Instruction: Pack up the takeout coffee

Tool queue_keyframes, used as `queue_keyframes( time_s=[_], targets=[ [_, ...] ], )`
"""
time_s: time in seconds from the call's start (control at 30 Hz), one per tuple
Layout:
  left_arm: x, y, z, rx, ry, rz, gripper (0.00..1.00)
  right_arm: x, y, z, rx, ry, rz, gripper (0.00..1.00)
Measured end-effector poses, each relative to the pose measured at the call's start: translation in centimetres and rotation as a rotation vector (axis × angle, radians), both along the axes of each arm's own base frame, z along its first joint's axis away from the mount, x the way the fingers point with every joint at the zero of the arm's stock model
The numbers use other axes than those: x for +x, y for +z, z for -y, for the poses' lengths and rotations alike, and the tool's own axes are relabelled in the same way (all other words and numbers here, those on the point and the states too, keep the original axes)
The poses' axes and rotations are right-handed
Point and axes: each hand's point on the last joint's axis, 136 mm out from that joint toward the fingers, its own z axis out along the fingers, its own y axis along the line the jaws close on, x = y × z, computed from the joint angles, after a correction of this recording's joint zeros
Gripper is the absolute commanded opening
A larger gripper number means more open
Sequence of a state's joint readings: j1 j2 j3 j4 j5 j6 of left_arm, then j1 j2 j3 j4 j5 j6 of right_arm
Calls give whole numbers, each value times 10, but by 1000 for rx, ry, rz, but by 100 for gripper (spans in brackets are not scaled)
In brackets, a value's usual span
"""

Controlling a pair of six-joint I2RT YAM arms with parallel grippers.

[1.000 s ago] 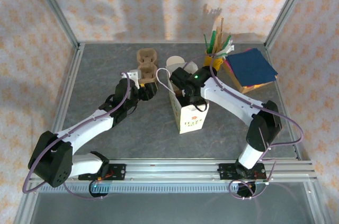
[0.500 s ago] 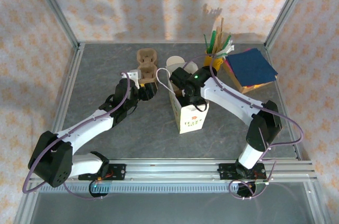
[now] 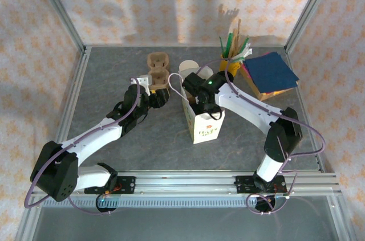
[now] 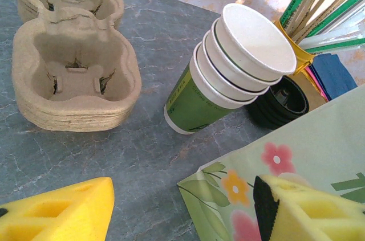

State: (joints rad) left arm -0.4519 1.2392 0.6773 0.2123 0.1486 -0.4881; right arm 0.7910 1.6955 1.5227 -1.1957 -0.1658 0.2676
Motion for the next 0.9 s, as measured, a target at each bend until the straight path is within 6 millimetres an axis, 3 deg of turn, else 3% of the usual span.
queue_keyframes(
  time_s=[0.9],
  targets=[
    [0, 0, 0, 0, 0, 0, 68, 3, -11, -3, -21, 12, -18, 28]
  ],
)
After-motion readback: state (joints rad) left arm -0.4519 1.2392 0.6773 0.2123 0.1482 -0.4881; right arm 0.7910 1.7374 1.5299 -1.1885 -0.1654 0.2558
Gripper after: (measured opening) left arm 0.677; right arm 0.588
